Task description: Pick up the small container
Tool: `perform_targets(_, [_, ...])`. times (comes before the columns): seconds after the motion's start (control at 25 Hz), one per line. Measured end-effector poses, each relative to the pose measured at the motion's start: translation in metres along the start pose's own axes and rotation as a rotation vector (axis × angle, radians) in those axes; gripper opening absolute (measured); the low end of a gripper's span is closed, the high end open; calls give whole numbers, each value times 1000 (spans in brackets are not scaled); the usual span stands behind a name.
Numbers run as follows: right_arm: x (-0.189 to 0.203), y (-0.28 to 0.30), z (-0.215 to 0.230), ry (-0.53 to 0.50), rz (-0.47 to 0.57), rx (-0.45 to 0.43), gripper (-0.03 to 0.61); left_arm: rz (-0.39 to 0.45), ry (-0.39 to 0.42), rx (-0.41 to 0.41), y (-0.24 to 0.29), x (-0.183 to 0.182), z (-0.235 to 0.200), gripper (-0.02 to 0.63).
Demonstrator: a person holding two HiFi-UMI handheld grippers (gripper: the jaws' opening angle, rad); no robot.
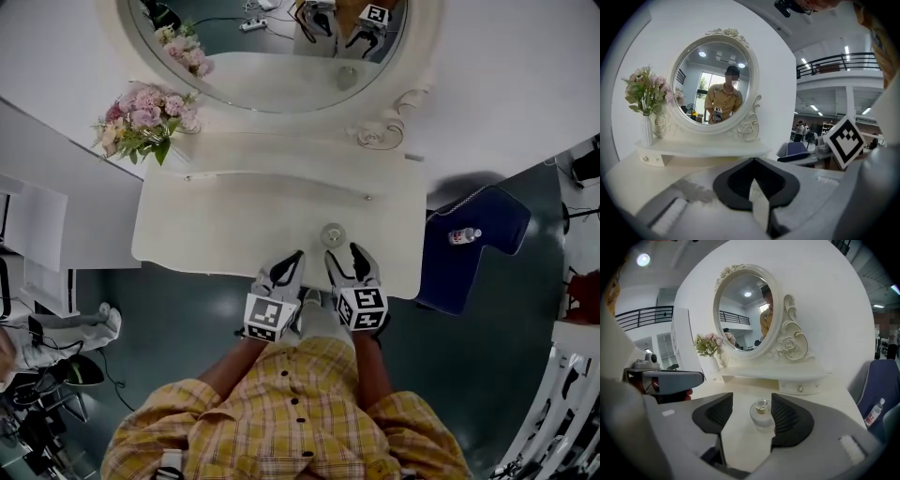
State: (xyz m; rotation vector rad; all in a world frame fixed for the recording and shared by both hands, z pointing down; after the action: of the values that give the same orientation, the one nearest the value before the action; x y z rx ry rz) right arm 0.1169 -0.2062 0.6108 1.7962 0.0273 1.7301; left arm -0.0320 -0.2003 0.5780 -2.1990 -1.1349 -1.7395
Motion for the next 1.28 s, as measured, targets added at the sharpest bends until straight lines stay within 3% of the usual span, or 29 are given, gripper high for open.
perform_targets(0.44, [25, 38, 13, -67, -69, -19, 328, -1, -32, -60, 13, 7, -8, 0])
perform_targets(0.76, [38, 64, 19, -163, -107, -26, 339, -7, -47, -82, 18, 14, -9, 0])
perform_targets(1.28, [53, 95, 13, -197, -137, -72, 348, -8, -75, -127, 19, 24, -18, -2])
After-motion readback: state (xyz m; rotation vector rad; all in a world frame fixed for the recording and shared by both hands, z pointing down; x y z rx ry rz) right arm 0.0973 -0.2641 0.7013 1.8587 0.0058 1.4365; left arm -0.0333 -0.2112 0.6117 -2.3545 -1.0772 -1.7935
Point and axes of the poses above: the fingertips, and each gripper's own axes: y forward along the fingers, z to its right, x out of its underside, the point moved 6 cm from there along -y, backward along the fingers, and after that the axes turned 12 degrees about -y, right-handed, at the moved point
